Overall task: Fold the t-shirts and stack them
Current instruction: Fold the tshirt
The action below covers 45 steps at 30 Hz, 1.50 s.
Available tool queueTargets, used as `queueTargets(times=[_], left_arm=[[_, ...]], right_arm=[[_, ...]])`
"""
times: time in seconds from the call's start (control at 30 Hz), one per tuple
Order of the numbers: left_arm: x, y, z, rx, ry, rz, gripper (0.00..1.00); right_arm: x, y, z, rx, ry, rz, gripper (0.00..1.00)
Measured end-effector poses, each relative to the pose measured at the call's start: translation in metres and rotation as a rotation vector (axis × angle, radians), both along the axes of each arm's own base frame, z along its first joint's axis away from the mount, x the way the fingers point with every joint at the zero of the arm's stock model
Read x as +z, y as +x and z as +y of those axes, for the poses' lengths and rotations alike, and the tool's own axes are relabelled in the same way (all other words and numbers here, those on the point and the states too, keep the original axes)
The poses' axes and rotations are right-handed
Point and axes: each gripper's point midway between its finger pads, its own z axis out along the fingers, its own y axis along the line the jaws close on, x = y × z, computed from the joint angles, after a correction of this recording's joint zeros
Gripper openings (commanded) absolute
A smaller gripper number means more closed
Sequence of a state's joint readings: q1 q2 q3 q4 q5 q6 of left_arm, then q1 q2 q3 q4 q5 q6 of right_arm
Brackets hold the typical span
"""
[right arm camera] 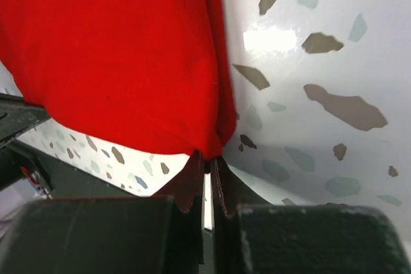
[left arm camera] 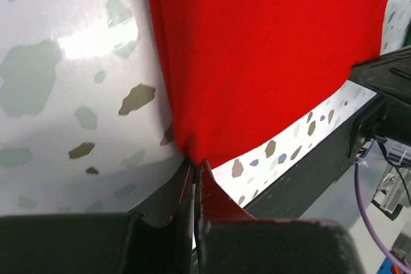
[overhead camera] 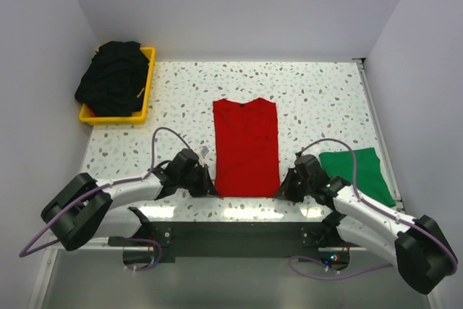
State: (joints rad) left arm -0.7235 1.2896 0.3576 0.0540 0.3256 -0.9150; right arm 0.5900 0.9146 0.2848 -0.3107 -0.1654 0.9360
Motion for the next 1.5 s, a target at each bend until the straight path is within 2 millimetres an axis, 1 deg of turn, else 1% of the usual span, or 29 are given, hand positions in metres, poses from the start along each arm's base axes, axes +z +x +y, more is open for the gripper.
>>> queueTargets(times=[0.13, 0.27, 0.33, 0.43, 0.53, 0.63, 0.73, 0.97, 1.03, 1.13, 1.23, 1.33, 1.43, 1.5], left_arm=[[0.000, -0.007, 0.011, -0.006, 0.039, 0.006, 0.00], [0.000, -0.020, 0.022, -0.012, 0.058, 0.019, 0.00], [0.002, -0.027, 0.028, -0.017, 0.063, 0.020, 0.00], [0.009, -0.034, 0.034, -0.022, 0.062, 0.015, 0.00], [0.015, -0.036, 0.035, -0.023, 0.060, 0.010, 0.00], [0.024, -0.033, 0.034, -0.022, 0.062, 0.009, 0.00], [0.038, -0.027, 0.029, -0.022, 0.053, -0.007, 0.00], [0.092, 0.006, 0.006, -0.021, -0.002, -0.113, 0.00], [0.101, 0.015, 0.002, -0.015, -0.011, -0.126, 0.00], [0.105, 0.029, 0.001, -0.001, -0.013, -0.124, 0.00], [0.111, 0.049, 0.002, 0.026, -0.022, -0.116, 0.00], [0.124, 0.072, 0.004, 0.056, -0.044, -0.123, 0.00], [0.140, 0.103, 0.003, 0.084, -0.063, -0.152, 0.00], [0.148, 0.119, 0.000, 0.093, -0.081, -0.166, 0.00]], right_arm=[[0.000, -0.012, 0.006, 0.050, 0.033, 0.003, 0.00], [0.002, -0.030, 0.013, 0.117, 0.066, -0.013, 0.00], [0.007, -0.039, 0.017, 0.152, 0.083, -0.022, 0.00], [0.016, -0.048, 0.022, 0.190, 0.105, -0.043, 0.00], [0.029, -0.046, 0.022, 0.188, 0.103, -0.060, 0.00], [0.049, -0.038, 0.024, 0.177, 0.104, -0.095, 0.00], [0.071, -0.028, 0.028, 0.164, 0.105, -0.132, 0.00], [0.104, -0.008, 0.029, 0.130, 0.063, -0.191, 0.00], [0.113, -0.001, 0.030, 0.126, 0.048, -0.211, 0.00], [0.126, 0.011, 0.031, 0.116, 0.018, -0.245, 0.00], [0.141, 0.031, 0.032, 0.095, -0.004, -0.281, 0.00], [0.147, 0.053, 0.031, 0.066, -0.023, -0.297, 0.00], [0.150, 0.083, 0.028, 0.029, -0.034, -0.298, 0.00], [0.152, 0.103, 0.025, 0.012, -0.051, -0.289, 0.00]])
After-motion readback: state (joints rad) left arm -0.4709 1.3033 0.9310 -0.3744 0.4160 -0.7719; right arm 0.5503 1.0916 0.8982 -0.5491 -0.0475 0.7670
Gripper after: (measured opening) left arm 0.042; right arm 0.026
